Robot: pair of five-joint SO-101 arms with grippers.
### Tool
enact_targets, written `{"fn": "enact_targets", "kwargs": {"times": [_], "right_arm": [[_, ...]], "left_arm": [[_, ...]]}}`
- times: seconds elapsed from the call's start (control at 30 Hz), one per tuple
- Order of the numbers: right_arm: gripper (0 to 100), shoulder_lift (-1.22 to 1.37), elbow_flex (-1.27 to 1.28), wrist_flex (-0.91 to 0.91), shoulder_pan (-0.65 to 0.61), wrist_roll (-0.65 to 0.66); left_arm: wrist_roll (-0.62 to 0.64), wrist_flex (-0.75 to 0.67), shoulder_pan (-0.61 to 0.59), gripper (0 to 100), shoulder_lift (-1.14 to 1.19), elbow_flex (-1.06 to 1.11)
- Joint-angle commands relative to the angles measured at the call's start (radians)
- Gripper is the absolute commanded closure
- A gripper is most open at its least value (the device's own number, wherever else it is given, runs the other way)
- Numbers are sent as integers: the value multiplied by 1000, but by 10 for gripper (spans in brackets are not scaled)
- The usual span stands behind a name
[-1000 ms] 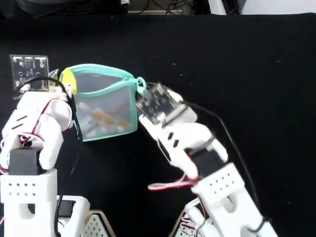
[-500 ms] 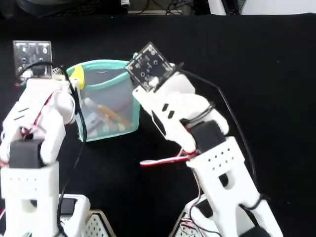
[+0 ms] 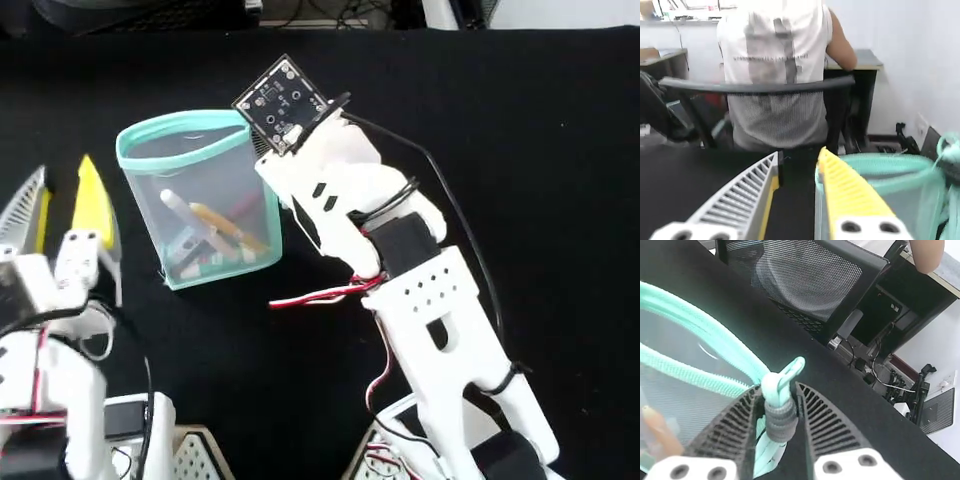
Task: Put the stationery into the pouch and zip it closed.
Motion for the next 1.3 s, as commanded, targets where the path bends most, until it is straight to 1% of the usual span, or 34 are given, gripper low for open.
{"fn": "enact_targets", "kwargs": {"times": [0.0, 0.03, 0.13, 0.2, 0.33, 0.47, 0.57, 0.73, 0.87, 1.0, 1.1, 1.2, 1.27], "right_arm": [[986, -7, -62, -2, 12, -51], [986, -7, -62, -2, 12, -78], [986, -7, -62, 0, 9, -124], [986, -7, -67, 18, 5, -124], [986, -42, -96, 104, -57, -121], [986, -136, -96, 186, -163, -37], [986, -182, -96, 224, -199, 0], [986, -186, -94, 232, -204, 40], [986, -189, -94, 233, -206, 46], [986, -193, -94, 235, -227, 49], [986, -193, -101, 276, -265, 100], [986, -194, -104, 295, -285, 118], [986, -194, -107, 296, -285, 120]], "left_arm": [[-2, -57, 76, 969, -75, 217], [-5, -84, 99, 973, -95, 278], [-5, -167, 166, 938, -123, 412], [-3, -227, 176, 927, -132, 469], [3, -365, 176, 924, -132, 536], [-2, -532, 176, 924, -129, 588], [-2, -606, 176, 923, -115, 596], [5, -667, 176, 923, 23, 590], [5, -667, 174, 923, 137, 584], [6, -637, 159, 923, 157, 544], [8, -640, 163, 923, 160, 498], [43, -640, 179, 920, 161, 469], [44, -640, 191, 888, 161, 470]]}}
